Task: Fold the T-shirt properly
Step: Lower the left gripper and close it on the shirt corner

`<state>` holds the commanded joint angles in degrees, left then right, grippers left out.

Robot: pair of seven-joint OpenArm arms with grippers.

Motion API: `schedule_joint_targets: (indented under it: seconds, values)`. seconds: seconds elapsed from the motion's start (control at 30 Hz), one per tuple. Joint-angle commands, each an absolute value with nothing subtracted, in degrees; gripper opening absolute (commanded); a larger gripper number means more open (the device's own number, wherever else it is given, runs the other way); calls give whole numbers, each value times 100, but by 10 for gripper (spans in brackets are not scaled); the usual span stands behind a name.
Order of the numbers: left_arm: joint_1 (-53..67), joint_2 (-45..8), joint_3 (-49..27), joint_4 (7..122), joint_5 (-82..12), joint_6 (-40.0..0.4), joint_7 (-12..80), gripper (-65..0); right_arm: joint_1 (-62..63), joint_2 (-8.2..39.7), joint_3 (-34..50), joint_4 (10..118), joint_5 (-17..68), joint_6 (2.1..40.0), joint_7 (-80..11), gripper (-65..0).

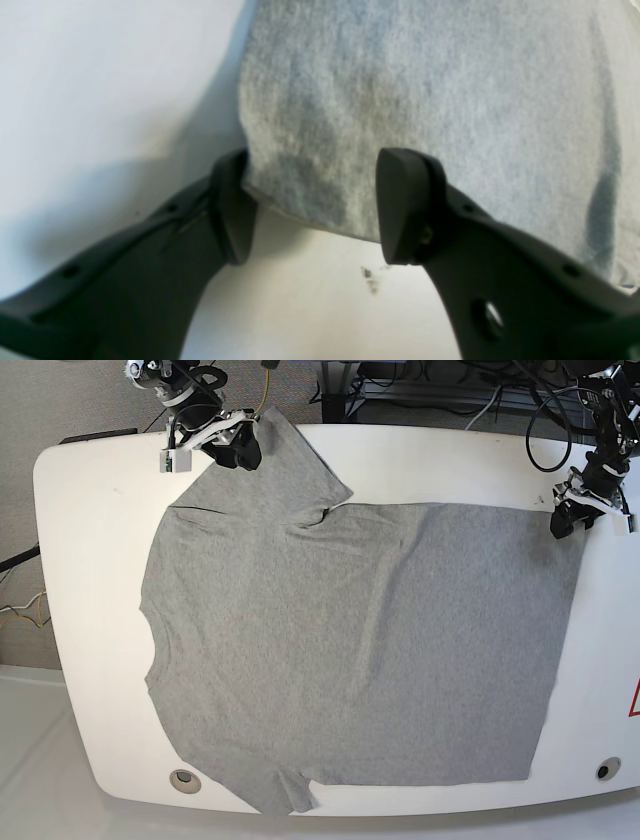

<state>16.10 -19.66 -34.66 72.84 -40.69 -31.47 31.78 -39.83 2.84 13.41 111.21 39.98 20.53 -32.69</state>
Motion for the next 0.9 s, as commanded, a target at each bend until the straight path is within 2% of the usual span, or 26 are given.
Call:
schedule_joint_targets:
  seconds: [0.07,0.43,0.9]
  values:
    - [1612,-1964,-3463,7282,-4065,-3149,3181,-338,-3979,280,1341,11119,4001,2052,-3272,-417]
    - [1589,-1975,-3466,7264,-4049,-3155,3184,-640,-3950,276,1350,11109,3971,2047,-3280,-414]
    - [1602,-2007,-3494,7211,-4051,-3134,3083,-650,-3926,277,1346,11112,3958,2030,-3283,-418]
